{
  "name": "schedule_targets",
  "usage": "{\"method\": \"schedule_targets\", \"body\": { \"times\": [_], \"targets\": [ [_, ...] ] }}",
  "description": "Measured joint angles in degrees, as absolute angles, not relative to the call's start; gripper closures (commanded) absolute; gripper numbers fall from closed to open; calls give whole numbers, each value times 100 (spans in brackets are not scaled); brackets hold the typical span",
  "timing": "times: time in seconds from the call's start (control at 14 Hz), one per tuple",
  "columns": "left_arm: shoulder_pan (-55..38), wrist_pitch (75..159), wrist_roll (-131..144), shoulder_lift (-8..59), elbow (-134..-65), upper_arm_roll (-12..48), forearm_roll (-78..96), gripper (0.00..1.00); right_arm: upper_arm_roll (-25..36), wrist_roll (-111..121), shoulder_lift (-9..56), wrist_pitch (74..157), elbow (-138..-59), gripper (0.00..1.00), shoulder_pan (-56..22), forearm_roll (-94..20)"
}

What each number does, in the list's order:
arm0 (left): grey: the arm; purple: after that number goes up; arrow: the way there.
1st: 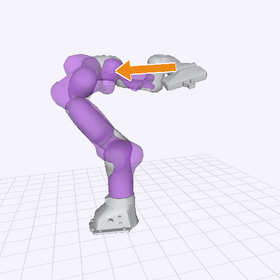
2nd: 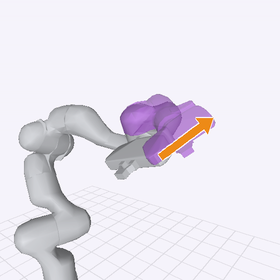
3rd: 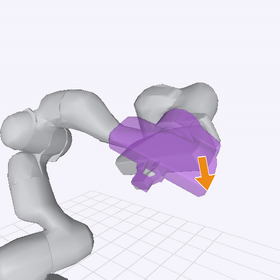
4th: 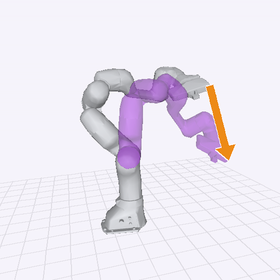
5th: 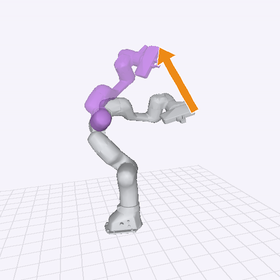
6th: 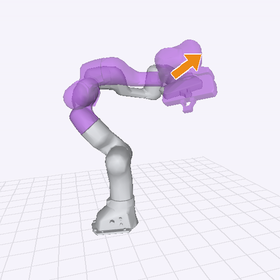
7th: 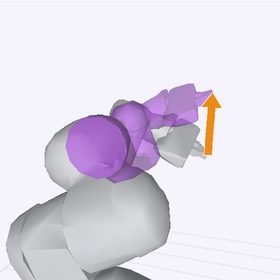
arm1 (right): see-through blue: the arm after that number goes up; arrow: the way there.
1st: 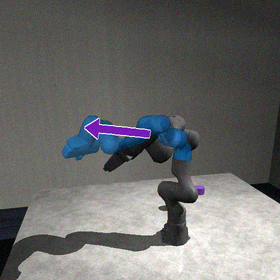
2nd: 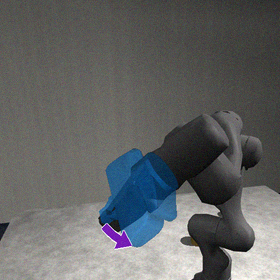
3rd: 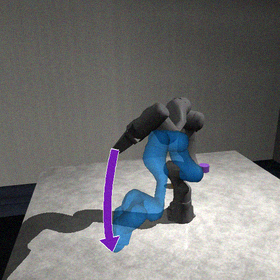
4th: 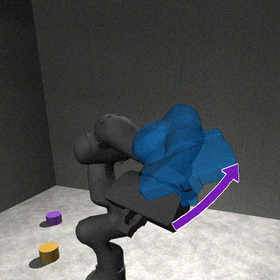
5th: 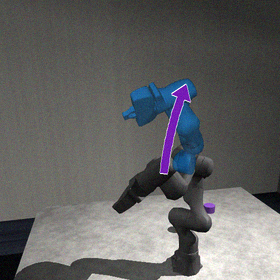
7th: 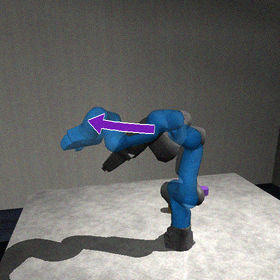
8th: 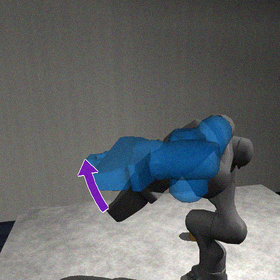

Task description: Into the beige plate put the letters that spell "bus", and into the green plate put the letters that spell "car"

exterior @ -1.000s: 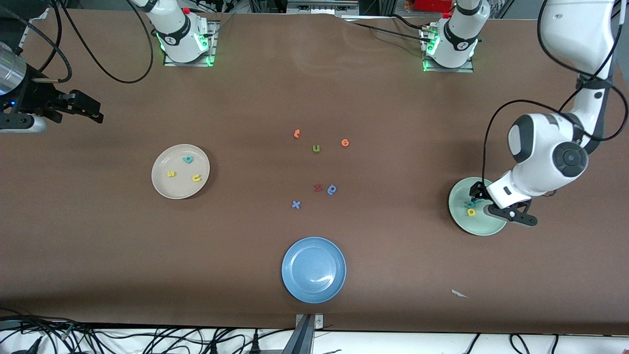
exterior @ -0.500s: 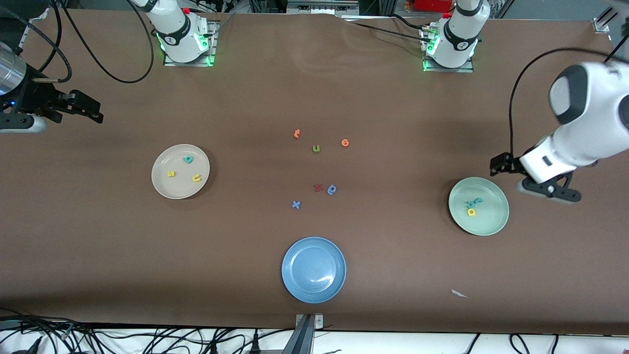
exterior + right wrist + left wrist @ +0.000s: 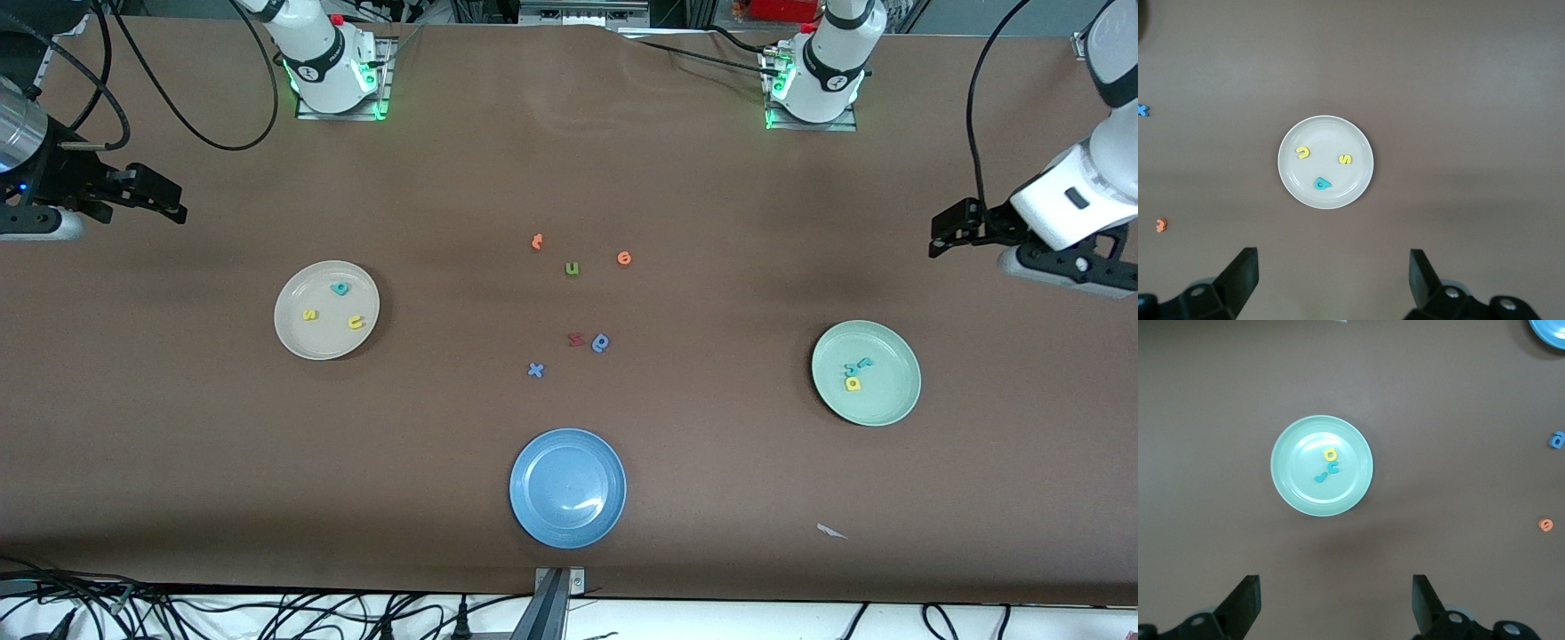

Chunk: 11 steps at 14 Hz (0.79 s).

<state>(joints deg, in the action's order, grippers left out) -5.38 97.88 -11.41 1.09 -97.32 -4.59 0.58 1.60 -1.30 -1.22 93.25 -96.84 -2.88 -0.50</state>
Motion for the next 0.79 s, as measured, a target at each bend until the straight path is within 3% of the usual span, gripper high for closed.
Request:
{"method": "schedule_targets", "body": {
  "times": [0.29, 0.57, 0.79],
  "targets": [
    [-538, 9771, -1140, -137, -9721, -456, 28, 0, 156, -105, -122, 9326, -9684, 0, -291, -50],
    [-538, 9020, -1140, -207, -9477, -452, 28, 0, 152, -92, -122, 9326, -9684, 0, -298, -50],
    [-523, 8949, -1137, -195, -9452, -454, 28, 0, 147, -87, -122, 9325, -9684, 0, -303, -50]
  ]
}}
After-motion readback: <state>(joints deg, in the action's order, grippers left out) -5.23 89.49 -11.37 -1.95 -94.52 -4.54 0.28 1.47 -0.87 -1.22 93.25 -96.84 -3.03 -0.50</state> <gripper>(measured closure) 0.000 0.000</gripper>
